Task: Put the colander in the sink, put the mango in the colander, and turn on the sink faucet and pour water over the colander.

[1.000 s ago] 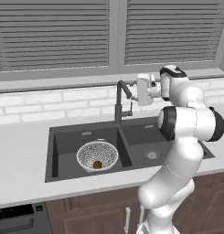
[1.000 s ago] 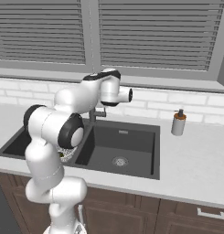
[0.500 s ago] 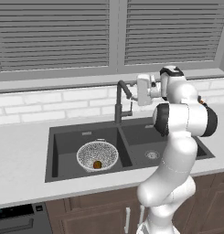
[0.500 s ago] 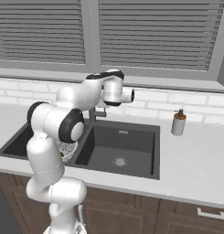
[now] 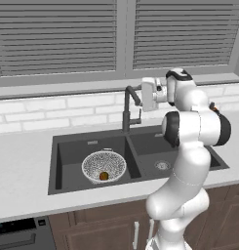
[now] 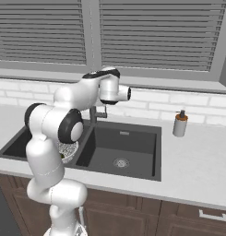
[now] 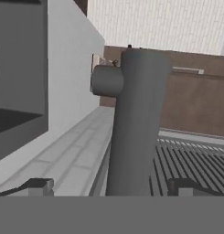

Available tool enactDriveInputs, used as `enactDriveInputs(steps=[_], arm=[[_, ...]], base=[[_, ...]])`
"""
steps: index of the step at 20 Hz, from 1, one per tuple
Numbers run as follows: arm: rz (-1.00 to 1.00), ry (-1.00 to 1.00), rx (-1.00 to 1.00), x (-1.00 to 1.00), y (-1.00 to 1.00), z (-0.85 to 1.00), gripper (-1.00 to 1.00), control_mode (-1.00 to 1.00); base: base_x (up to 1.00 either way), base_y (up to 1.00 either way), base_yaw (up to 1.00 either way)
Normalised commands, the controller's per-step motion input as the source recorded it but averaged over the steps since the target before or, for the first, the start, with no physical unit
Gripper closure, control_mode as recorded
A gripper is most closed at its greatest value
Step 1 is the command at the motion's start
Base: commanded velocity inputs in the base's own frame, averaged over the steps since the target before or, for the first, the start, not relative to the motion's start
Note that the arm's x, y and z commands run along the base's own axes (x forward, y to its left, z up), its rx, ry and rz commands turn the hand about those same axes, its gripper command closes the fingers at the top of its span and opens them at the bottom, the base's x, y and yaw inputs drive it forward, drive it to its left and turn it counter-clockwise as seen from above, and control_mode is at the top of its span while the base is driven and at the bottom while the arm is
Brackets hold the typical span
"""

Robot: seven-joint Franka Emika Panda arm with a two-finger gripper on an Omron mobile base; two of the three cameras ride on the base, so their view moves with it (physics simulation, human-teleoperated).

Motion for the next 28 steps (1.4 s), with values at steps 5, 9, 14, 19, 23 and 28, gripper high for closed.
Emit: enactDriveInputs(steps=[5,9,14,19,23,28], arm=[[-0.04,0.0,0.0,-0.02,0.44,0.0,-1.0,-1.0],[-0.07,0.0,0.0,0.0,0.43,0.0,-1.0,-1.0],[-0.12,0.0,0.0,0.01,0.47,0.0,-1.0,-1.0],[-0.16,0.0,0.0,0.05,0.6,0.0,-1.0,-1.0],[-0.21,-0.02,0.0,0.11,0.67,-0.01,-1.0,-1.0],[-0.25,0.0,0.0,0.18,0.64,0.0,-1.0,-1.0]], base=[[0.0,0.0,0.0],[0.0,0.0,0.0],[0.0,0.0,0.0],[0.0,0.0,0.0],[0.0,0.0,0.0],[0.0,0.0,0.0]])
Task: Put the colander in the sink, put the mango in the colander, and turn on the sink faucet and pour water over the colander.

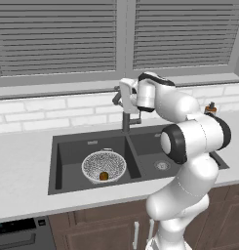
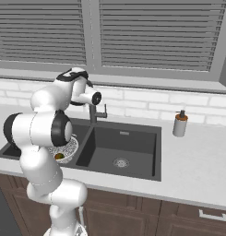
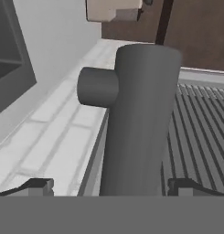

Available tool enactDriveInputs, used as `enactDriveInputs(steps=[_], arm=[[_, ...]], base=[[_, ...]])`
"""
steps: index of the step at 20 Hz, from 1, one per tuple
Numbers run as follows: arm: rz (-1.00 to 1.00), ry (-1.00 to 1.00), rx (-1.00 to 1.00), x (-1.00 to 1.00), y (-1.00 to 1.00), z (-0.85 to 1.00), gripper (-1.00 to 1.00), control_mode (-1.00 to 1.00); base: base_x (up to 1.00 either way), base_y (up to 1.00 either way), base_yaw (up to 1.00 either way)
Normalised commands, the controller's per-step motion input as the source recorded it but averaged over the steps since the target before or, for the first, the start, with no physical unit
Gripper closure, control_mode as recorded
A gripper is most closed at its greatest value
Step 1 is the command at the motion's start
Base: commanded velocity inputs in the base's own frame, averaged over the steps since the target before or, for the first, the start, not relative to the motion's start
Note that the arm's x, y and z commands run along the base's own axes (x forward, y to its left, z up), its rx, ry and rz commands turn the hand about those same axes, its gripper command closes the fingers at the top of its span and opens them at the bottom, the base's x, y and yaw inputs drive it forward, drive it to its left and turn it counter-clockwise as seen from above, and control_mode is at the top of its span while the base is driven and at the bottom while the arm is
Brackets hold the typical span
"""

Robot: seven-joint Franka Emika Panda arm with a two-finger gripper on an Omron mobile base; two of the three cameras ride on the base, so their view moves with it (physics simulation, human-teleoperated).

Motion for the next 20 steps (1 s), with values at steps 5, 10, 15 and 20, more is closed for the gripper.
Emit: enactDriveInputs(steps=[5,10,15,20], arm=[[-0.25,0.0,0.0,0.19,0.56,0.0,-1.0,-1.0],[-0.22,0.0,0.0,0.19,0.42,0.0,-1.0,-1.0],[-0.14,0.0,0.0,0.26,0.28,0.0,-1.0,-1.0],[-0.08,0.0,0.0,0.24,0.13,0.0,-1.0,-1.0]], base=[[0.0,0.0,0.0],[0.0,0.0,0.0],[0.0,0.0,0.0],[0.0,0.0,0.0]])
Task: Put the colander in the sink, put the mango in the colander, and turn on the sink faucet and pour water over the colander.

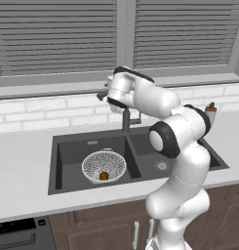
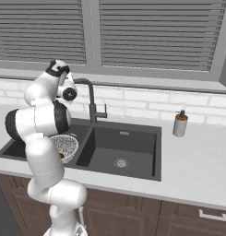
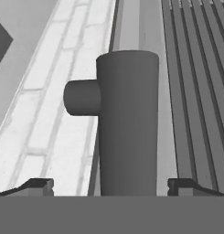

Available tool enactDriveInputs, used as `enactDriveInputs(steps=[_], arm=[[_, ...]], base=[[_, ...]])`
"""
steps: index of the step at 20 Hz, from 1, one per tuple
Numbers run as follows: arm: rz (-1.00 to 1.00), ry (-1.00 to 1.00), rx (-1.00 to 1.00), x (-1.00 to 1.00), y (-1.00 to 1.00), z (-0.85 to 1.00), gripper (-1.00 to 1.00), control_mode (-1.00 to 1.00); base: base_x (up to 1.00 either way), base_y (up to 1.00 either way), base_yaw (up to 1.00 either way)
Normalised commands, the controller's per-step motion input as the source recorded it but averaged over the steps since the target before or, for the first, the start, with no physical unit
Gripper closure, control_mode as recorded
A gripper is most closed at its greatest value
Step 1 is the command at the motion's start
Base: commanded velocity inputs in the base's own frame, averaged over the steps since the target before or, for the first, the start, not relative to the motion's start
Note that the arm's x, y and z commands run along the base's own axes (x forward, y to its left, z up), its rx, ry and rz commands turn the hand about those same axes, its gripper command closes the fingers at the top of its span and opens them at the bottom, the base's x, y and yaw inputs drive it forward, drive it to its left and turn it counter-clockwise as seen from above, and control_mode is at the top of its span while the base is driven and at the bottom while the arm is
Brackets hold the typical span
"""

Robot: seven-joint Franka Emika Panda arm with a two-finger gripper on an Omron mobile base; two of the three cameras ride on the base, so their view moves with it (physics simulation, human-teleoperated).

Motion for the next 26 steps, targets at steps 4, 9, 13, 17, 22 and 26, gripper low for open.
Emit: enactDriveInputs(steps=[4,9,13,17,22,26], arm=[[-0.07,0.01,0.0,0.07,0.03,0.0,-1.0,-1.0],[-0.03,0.07,0.0,0.0,-0.14,0.0,-1.0,-1.0],[0.0,0.02,0.0,-0.18,-0.3,0.0,-1.0,-1.0],[0.0,0.0,0.06,-0.16,-0.42,0.0,-1.0,-1.0],[0.0,0.0,0.12,-0.5,-0.48,0.02,-1.0,-1.0],[0.0,-0.04,0.13,-0.66,-0.47,0.1,-1.0,-1.0]], base=[[0.0,0.0,0.0],[0.0,0.0,0.0],[0.0,0.0,0.0],[0.0,0.0,0.0],[0.0,0.0,0.0],[0.0,0.0,0.0]])
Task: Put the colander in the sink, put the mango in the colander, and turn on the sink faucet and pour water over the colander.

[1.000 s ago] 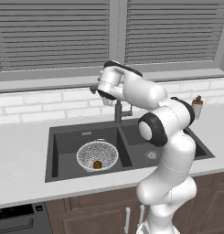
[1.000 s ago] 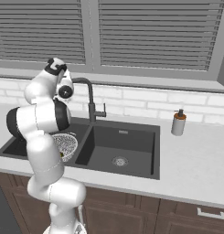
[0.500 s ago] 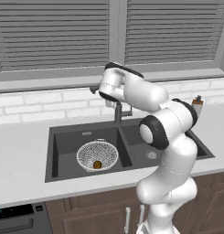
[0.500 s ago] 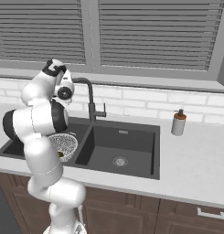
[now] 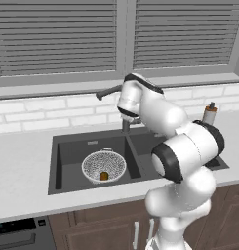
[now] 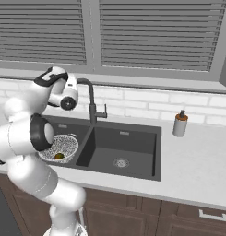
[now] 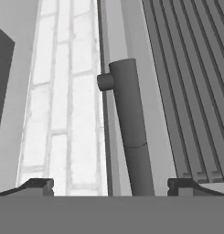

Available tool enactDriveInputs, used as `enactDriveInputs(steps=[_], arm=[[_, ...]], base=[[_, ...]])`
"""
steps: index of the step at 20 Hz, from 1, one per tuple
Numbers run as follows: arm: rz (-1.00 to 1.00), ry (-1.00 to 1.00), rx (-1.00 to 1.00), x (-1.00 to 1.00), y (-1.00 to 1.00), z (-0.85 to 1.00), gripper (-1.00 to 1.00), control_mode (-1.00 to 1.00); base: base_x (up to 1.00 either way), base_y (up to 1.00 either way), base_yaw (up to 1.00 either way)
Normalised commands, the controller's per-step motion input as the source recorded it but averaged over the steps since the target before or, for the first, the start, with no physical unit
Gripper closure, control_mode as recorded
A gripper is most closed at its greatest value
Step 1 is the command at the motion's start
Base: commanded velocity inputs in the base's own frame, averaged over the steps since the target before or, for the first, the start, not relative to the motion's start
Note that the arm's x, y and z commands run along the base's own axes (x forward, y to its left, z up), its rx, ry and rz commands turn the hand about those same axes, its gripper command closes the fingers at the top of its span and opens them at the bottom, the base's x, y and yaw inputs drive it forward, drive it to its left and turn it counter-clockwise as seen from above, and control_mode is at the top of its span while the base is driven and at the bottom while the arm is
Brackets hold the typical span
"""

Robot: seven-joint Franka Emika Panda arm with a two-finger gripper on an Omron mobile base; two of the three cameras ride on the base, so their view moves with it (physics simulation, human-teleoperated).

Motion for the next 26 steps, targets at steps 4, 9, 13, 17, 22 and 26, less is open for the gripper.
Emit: enactDriveInputs(steps=[4,9,13,17,22,26], arm=[[0.0,-0.03,0.15,-0.65,-0.37,0.43,-1.0,-1.0],[0.0,-0.02,0.18,-0.64,-0.48,0.5,-1.0,-1.0],[0.04,0.05,0.21,-0.4,-0.53,0.43,-1.0,-1.0],[0.08,0.26,0.15,-0.06,-0.52,0.14,-1.0,-1.0],[0.1,0.32,0.26,0.0,-0.62,0.0,-1.0,-1.0],[0.05,0.18,0.41,0.0,-0.67,-0.05,-1.0,-1.0]], base=[[0.0,0.0,0.0],[0.0,0.0,0.0],[0.0,0.0,0.0],[0.0,0.0,0.0],[0.0,0.0,0.0],[0.0,0.0,0.0]])
